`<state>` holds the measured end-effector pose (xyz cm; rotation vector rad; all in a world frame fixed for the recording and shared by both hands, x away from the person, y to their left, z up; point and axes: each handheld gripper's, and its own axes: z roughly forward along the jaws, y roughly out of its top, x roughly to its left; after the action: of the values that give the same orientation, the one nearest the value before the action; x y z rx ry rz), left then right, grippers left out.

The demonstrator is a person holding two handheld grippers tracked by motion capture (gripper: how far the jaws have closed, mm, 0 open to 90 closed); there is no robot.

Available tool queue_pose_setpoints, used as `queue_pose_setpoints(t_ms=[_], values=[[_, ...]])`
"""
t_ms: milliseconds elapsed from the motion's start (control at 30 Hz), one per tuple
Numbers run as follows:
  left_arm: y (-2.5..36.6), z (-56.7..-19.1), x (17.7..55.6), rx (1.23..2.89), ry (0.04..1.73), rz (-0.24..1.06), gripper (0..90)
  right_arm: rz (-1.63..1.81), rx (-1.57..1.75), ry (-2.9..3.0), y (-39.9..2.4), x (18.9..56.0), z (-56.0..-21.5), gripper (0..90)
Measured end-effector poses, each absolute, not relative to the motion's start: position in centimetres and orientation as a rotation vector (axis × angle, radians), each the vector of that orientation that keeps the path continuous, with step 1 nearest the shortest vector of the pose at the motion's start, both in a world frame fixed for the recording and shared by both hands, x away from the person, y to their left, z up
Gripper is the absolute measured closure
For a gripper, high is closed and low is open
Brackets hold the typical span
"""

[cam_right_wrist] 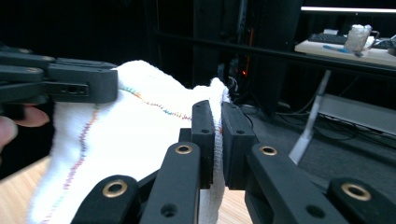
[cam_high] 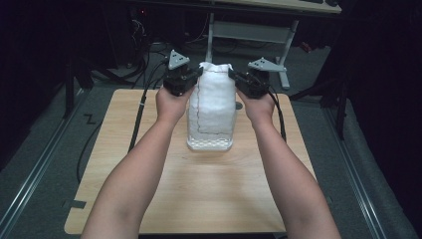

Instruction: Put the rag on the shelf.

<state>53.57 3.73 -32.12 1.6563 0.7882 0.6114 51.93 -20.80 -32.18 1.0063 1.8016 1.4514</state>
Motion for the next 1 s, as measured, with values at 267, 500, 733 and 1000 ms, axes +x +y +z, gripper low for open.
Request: queue_pose_setpoints(t_ms=[267, 500, 733, 1000], values=[[3.7, -35.0, 55.7, 1.738, 0.838, 0.551, 82.2, 1.392, 1.062, 1.891, -20.9, 54.1, -34.4, 85.4], [3.6, -36.7, 56.8, 1.8, 0.883, 0.503, 81.7, 1.325, 1.085, 1.942, -20.4, 54.9, -35.5, 85.3], [3.4, -38.0, 57.2, 1.84, 0.919, 0.425, 81.0, 1.276, 1.136, 1.986, -20.7, 55.5, -37.0, 84.6], [4.0, -38.0, 56.9, 1.818, 0.93, 0.434, 77.4, 1.244, 1.16, 2.01, -20.7, 55.8, -37.5, 75.5]])
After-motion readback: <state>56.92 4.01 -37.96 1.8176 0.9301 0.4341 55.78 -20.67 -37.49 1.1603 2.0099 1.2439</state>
